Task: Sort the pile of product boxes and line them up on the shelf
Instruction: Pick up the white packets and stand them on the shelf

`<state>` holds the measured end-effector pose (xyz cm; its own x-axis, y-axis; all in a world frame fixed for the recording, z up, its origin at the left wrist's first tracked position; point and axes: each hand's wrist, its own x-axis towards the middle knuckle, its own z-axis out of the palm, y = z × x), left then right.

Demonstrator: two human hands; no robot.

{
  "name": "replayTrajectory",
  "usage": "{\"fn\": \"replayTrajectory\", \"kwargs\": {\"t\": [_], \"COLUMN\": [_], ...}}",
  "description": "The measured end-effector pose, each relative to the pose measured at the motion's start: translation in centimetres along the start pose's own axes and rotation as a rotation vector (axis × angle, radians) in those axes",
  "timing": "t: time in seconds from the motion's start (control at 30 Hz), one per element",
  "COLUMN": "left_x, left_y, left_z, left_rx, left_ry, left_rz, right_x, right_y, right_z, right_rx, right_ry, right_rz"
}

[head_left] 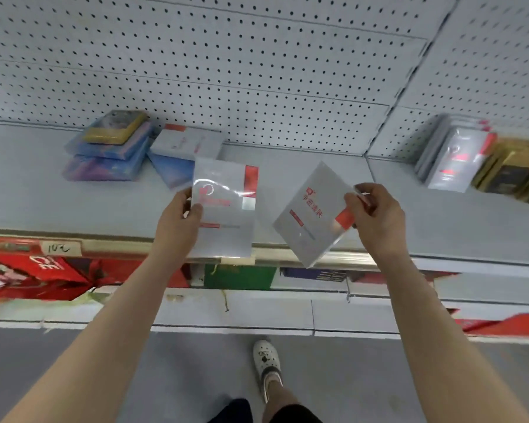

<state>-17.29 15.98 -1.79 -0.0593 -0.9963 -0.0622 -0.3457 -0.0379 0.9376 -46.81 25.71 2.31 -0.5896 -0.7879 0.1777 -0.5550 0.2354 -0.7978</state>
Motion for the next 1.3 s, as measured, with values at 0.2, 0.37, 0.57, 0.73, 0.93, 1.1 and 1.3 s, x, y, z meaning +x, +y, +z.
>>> {"fn": "replayTrajectory", "kwargs": {"t": [0.2,0.37,0.57,0.73,0.93,1.1,1.3], "left_x": [-4.4,-7.3,-11.3,-16.3,-22.4,-26.3,-27.3], "left_y": [1.3,2.5,5.4,9.4,14.3,18.1,22.1], "left_z": [6.3,12.8,23.2,34.0,48.0,58.0,68.6], "left_rx": [0.093,0.144,0.19,0.151,0.131,0.078,0.051], "left_ry": [-0.216,-0.369,-0.531,-0.614,-0.691,-0.748,-0.769], "left_rz": [0.06,0.162,0.268,0.349,0.447,0.429,0.422], "right_x": [-6.4,-9.9,-13.0,-14.0,-13.6,-12.4,-8.6], "right_y": [3.7,8.9,15.7,21.7,28.8,33.7,39.8], "right_z": [-6.3,-11.2,-19.0,-28.5,-40.3,-48.8,-55.7], "right_rx": [-0.181,-0.253,-0.27,-0.326,-0.346,-0.414,-0.414], "right_ry": [0.1,0.198,0.323,0.398,0.497,0.583,0.644], "right_rz": [0.073,0.147,0.265,0.361,0.388,0.422,0.469]}}
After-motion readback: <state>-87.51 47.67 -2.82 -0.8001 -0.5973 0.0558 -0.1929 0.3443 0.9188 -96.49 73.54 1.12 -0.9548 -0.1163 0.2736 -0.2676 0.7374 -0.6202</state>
